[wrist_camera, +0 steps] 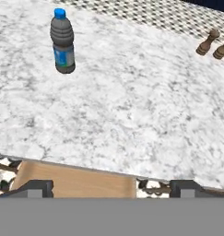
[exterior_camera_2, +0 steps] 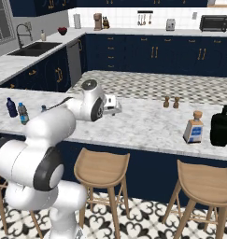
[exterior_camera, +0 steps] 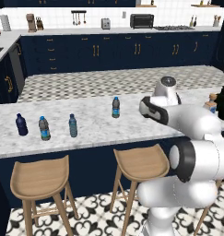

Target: Move the plastic bottles in the middle to the plastics group, and the glass bottles in the middle to the glass group.

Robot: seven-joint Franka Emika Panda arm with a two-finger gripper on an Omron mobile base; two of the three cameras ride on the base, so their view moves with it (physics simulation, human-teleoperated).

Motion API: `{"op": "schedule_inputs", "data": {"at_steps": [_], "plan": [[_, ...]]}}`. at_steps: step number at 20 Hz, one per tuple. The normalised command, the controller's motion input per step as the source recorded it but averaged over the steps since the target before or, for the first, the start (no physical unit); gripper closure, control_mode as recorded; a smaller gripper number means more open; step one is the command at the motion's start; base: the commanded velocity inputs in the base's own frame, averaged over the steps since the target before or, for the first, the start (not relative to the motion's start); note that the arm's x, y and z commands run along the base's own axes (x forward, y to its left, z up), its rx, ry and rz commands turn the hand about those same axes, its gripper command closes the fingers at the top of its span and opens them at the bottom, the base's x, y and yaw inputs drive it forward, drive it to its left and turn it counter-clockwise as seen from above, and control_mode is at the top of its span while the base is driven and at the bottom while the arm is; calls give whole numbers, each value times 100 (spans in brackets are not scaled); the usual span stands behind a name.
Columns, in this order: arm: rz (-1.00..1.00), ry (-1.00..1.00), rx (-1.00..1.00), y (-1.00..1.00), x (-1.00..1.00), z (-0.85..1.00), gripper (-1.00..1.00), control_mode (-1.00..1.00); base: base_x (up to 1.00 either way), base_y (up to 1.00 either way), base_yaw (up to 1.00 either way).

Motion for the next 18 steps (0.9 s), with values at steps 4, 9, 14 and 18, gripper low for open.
{"op": "schedule_inputs", "data": {"at_steps": [4,9,14,18], "plan": [[25,-2,21,42,65,10,-100,-100,0,0,0],[3,2,8,49,64,5,-100,-100,0,0,0],[-3,1,0,45,54,0,-100,-100,0,0,0],[-4,5,0,28,51,0,-100,-100,0,0,0]]}}
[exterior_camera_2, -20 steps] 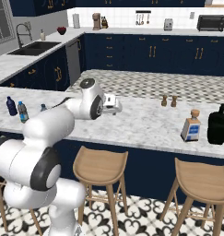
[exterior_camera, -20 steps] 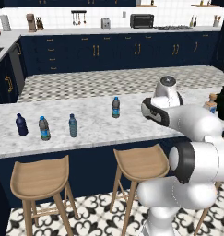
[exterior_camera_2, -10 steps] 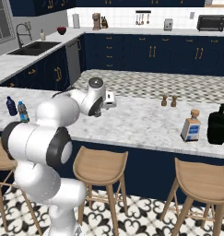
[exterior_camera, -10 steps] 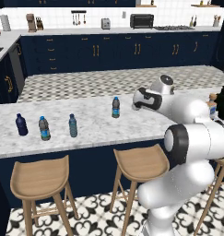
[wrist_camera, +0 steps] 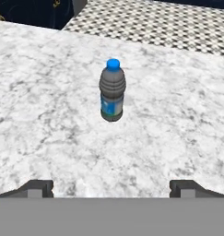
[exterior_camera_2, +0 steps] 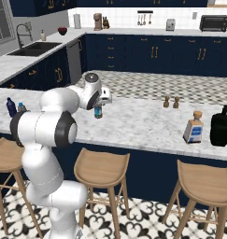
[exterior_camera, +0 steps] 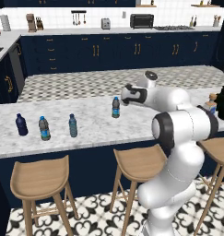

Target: Move the plastic bottles in the middle to the plastics group, and the glass bottles in the middle to the glass group.

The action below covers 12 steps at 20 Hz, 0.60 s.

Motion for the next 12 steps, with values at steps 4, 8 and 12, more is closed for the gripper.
{"op": "schedule_inputs", "data": {"at_steps": [4,8,12], "plan": [[-4,13,0,27,39,0,-100,-100,0,0,0],[-2,1,0,30,33,-4,-100,-100,0,0,0],[0,0,0,13,28,-9,-100,-100,0,0,0]]}}
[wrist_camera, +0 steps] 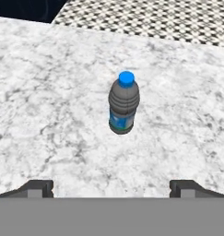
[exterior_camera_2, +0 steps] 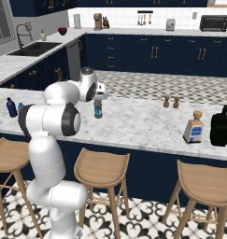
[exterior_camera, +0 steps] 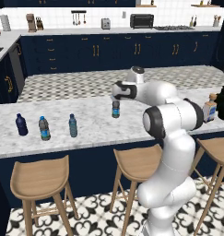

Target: Move the plastic bottles in the middle to the plastics group, and the glass bottles in the middle to the glass group.

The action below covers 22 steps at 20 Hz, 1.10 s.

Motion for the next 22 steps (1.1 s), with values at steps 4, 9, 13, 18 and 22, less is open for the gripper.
{"op": "schedule_inputs", "data": {"at_steps": [4,9,13,18,22], "plan": [[0,0,0,13,30,-21,-100,-100,0,0,0],[0,2,-1,2,42,-21,-100,-100,0,0,0],[0,1,-1,-1,34,-17,-100,-100,0,0,0],[0,2,0,0,28,-21,-100,-100,0,0,0],[0,0,0,0,28,-16,-100,-100,0,0,0]]}}
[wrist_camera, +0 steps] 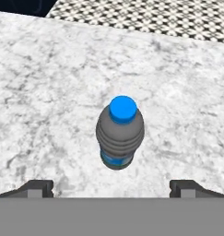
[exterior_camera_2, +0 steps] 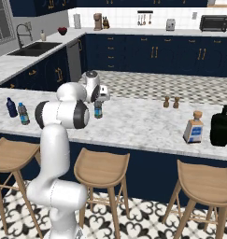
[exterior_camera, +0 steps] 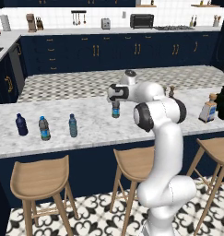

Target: Move the plastic bottles in the middle to the plastics group, and the glass bottles in the middle to the glass group.

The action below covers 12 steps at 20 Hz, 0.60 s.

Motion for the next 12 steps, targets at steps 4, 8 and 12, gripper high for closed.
{"op": "schedule_inputs", "data": {"at_steps": [4,8,12], "plan": [[0,0,0,1,30,-14,-100,-100,0,0,0],[0,0,0,0,36,-12,-100,-100,0,0,0],[0,3,0,2,33,-16,-100,-100,0,0,0]]}}
